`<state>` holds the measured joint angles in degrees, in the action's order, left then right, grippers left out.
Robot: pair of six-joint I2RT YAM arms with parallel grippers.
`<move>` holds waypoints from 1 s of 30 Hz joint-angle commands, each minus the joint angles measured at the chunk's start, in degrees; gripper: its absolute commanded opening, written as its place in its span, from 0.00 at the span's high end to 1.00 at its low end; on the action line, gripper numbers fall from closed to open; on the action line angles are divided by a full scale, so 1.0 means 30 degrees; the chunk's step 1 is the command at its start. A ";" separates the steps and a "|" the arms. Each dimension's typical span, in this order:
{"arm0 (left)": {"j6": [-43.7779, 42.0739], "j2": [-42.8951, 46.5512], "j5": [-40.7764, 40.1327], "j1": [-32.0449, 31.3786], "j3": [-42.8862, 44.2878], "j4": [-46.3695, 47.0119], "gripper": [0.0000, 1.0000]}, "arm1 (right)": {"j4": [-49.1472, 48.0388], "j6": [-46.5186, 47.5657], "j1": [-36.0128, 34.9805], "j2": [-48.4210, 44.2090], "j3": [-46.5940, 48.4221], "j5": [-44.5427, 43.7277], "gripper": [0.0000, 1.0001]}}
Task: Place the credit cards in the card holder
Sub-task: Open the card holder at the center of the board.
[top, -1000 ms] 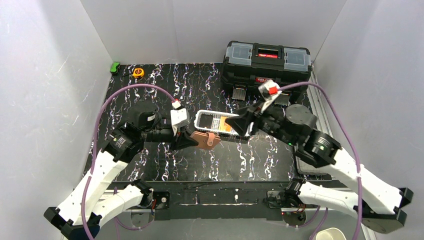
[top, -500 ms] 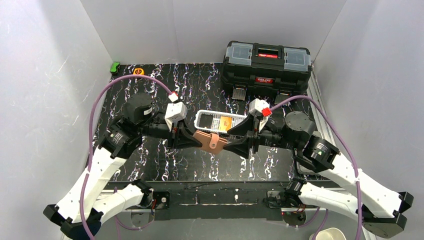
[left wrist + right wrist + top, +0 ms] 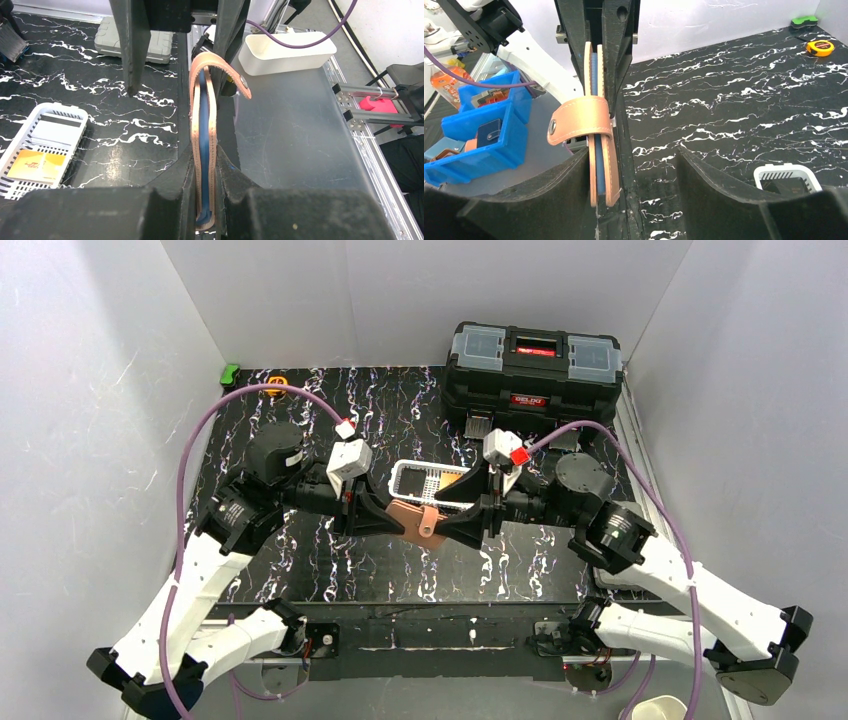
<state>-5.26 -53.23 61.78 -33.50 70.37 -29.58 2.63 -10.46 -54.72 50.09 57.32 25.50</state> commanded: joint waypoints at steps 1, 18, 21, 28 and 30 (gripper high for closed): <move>0.0733 -0.0064 0.1227 -0.0031 0.0910 0.0589 1.00 | -0.2174 0.0257 -0.0092 0.0708 0.1035 0.0150 0.32; 0.0738 0.0045 0.1455 -0.0057 0.0426 0.0783 1.00 | -0.7667 -0.2717 -0.0159 0.1023 -0.0259 0.0906 0.54; 0.0675 0.0056 0.1478 -0.0047 0.0414 0.0772 1.00 | -0.7693 -0.3190 -0.0159 0.1350 -0.0131 0.1289 0.65; 0.0619 0.0428 0.1441 -0.0040 0.0216 0.0810 1.00 | -0.7794 -0.3937 -0.0131 0.1380 -0.0001 0.2045 0.83; 0.0608 0.0471 0.1438 -0.0046 0.0173 0.0794 1.00 | -0.7798 -0.3954 -0.0130 0.1162 -0.0102 0.2055 0.85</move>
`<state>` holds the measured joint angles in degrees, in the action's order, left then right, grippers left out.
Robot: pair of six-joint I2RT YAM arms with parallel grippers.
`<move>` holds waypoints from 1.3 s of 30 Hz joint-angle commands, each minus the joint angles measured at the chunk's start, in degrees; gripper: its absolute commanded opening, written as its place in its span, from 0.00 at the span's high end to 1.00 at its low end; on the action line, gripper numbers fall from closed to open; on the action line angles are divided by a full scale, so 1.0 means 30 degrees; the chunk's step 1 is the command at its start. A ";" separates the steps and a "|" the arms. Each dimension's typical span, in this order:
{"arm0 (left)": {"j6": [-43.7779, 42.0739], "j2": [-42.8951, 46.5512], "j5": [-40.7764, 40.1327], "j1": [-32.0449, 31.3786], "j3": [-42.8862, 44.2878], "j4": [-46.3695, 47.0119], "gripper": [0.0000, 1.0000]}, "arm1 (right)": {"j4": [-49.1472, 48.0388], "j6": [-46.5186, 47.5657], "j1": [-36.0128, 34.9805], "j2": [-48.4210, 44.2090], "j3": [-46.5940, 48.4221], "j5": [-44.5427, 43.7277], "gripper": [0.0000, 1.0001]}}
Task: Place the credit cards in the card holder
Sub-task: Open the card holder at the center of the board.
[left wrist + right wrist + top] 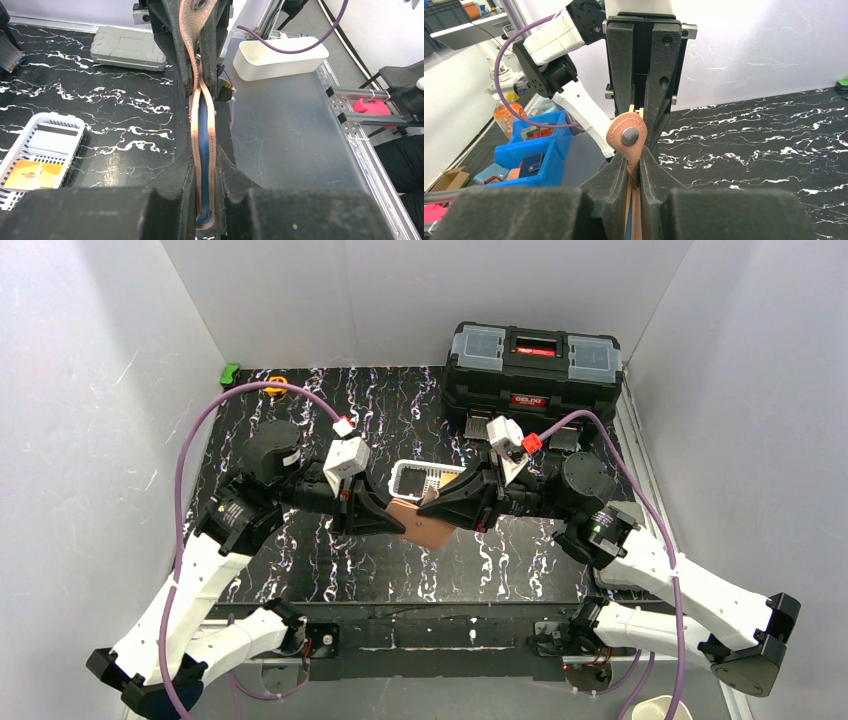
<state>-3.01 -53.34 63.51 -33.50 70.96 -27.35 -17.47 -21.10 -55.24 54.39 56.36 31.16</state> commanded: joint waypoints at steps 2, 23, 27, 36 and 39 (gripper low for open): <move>-0.0242 0.0517 0.0913 -0.0053 -0.0081 0.0036 1.00 | -0.0971 -0.0557 0.0053 -0.0481 0.0198 -0.0007 0.84; -0.0371 0.0919 0.1270 -0.0055 -0.0296 -0.0052 1.00 | -0.1801 -0.1687 0.0192 -0.0024 0.0485 -0.0897 0.86; -0.0701 0.1010 0.1144 -0.0056 -0.0474 -0.0236 0.95 | -0.1961 -0.1929 0.0195 0.0000 0.0624 -0.1312 0.99; -0.3648 0.1480 -0.1106 -0.0019 -0.0856 -0.2467 0.06 | 0.3324 0.0199 0.0192 -0.0493 0.2019 -0.1505 0.99; -0.3319 0.1462 -0.1129 -0.0055 -0.0932 -0.2307 0.03 | 0.4092 0.0288 0.0192 -0.0505 0.1869 -0.1387 0.99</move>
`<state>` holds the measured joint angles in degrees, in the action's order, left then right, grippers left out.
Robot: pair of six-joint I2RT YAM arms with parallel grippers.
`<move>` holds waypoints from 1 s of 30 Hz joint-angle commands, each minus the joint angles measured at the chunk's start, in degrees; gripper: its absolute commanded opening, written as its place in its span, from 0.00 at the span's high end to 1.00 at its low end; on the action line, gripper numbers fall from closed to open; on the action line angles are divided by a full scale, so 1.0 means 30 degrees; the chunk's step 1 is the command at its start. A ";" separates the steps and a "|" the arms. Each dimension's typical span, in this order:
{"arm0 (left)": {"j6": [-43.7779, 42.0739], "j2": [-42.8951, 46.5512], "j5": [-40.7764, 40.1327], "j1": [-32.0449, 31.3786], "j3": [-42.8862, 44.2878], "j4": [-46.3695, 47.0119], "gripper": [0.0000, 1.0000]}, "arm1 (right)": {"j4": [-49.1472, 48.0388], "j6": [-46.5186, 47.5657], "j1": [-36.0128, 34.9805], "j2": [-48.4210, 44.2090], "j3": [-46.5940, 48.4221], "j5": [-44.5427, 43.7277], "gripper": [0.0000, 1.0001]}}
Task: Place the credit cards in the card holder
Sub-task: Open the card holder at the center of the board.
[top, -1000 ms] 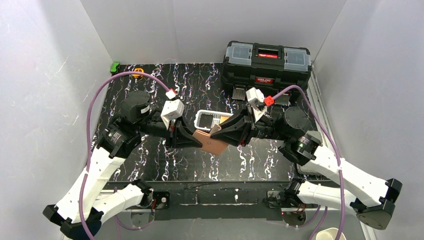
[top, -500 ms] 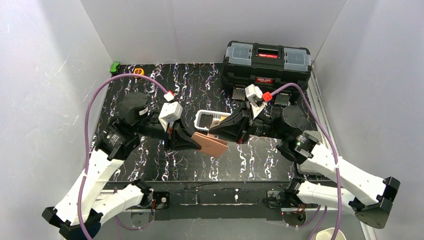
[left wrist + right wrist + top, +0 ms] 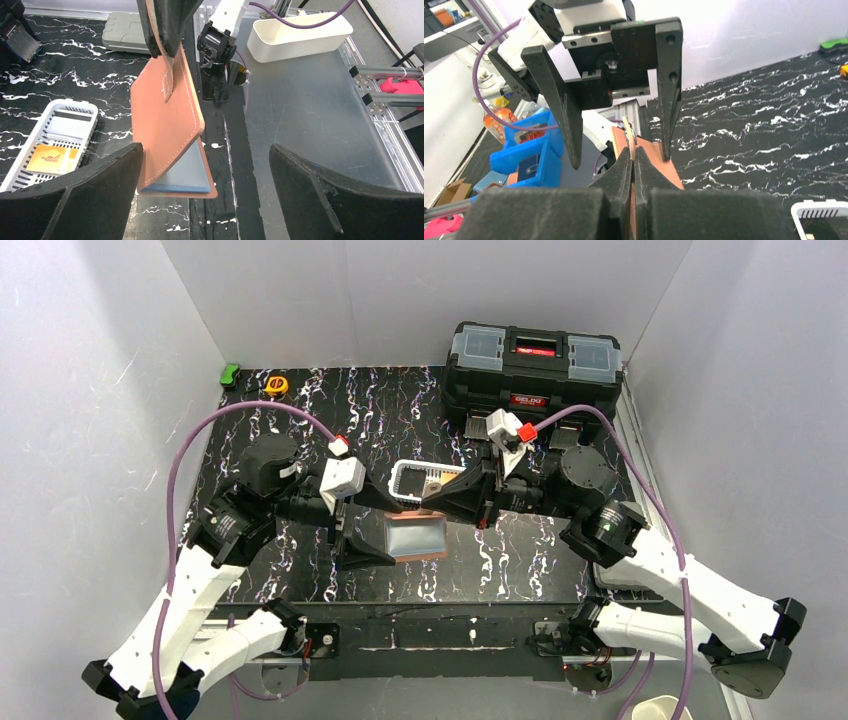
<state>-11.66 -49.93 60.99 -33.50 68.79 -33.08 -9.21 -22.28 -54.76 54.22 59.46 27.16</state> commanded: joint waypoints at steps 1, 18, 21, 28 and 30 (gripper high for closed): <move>-0.0315 0.0304 -0.0292 -0.0063 -0.0265 -0.0234 0.03 | 0.1342 0.0575 0.0032 -0.0437 0.0735 0.0030 0.99; 0.0103 -0.0660 -0.3233 -0.0112 -0.1862 0.2710 0.24 | -0.0370 -0.1422 0.0032 0.1237 0.0534 0.2242 0.99; 0.0324 -0.0736 -0.3078 -0.0139 -0.2255 0.2630 0.43 | -0.1397 -0.1861 0.0032 0.1558 0.0141 0.2260 0.99; 0.1094 0.0054 -0.4410 -0.0143 -0.3593 0.2355 1.00 | -0.1737 -0.1979 0.0054 0.2403 0.0064 0.1710 0.85; 0.1344 0.0349 -0.4738 -0.0142 -0.3857 0.2272 1.00 | -0.0933 -0.1637 0.0182 0.2299 0.0046 0.1423 0.68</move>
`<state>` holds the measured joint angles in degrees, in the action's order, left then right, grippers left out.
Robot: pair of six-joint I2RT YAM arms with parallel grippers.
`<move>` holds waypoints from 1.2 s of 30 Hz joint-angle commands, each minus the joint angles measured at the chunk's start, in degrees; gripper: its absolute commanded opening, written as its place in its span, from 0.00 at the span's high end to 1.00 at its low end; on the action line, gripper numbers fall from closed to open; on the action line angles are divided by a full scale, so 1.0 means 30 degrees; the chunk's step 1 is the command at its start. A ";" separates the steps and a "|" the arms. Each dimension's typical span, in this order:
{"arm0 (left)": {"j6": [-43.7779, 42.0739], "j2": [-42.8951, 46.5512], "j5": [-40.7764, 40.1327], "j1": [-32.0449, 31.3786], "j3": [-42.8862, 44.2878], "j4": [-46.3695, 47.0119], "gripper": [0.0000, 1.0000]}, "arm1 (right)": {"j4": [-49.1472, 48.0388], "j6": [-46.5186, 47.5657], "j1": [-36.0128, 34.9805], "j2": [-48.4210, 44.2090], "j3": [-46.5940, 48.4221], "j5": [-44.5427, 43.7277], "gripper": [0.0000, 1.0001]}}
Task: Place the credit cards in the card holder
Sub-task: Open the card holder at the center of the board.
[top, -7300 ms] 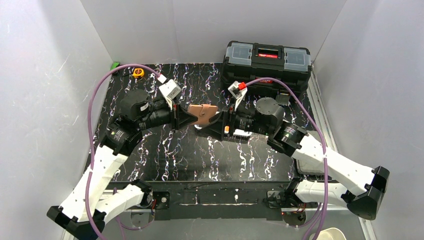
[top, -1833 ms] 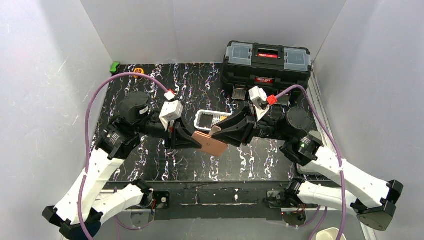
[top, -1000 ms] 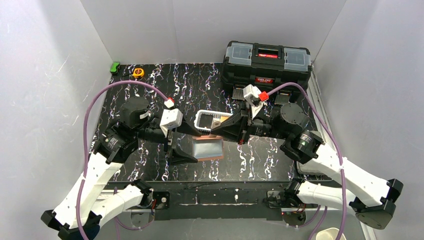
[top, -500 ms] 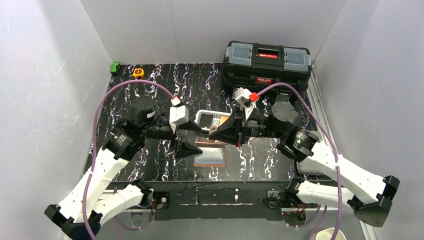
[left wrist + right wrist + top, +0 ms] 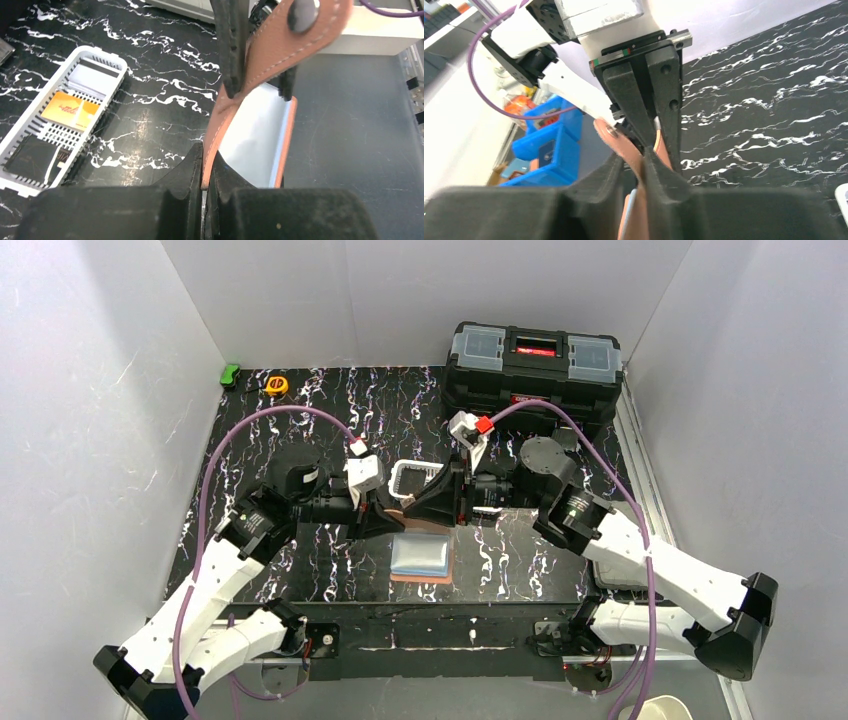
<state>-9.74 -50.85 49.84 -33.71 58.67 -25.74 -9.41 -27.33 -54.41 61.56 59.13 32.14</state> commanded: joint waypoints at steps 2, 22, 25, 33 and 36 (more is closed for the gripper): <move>0.0875 0.0920 -0.0944 -0.0048 -0.0723 -0.0177 1.00 | 0.0060 0.0669 0.0239 -0.0500 0.0023 -0.0511 0.46; -0.1119 -0.0191 0.3209 -0.0043 0.1023 -0.2803 1.00 | 1.3129 0.7986 0.0684 0.2428 0.6173 0.3340 0.51; -0.1176 -0.0220 0.3245 -0.0066 0.1200 -0.2817 1.00 | 1.3811 0.8259 0.0482 0.3043 0.6213 0.4141 0.51; -0.1394 -0.0597 0.3267 -0.0061 0.1639 -0.3110 1.00 | 1.2703 0.7398 0.0186 0.3496 0.5585 0.3478 0.85; -0.1114 -0.0559 0.1572 -0.0054 0.1786 -0.2977 0.48 | 1.0523 0.5622 0.0193 0.2849 0.4096 0.1646 0.99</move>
<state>-13.23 -52.84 57.25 -33.71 61.21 -34.68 30.24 -4.86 -53.65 72.53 75.13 41.56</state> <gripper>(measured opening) 0.227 0.063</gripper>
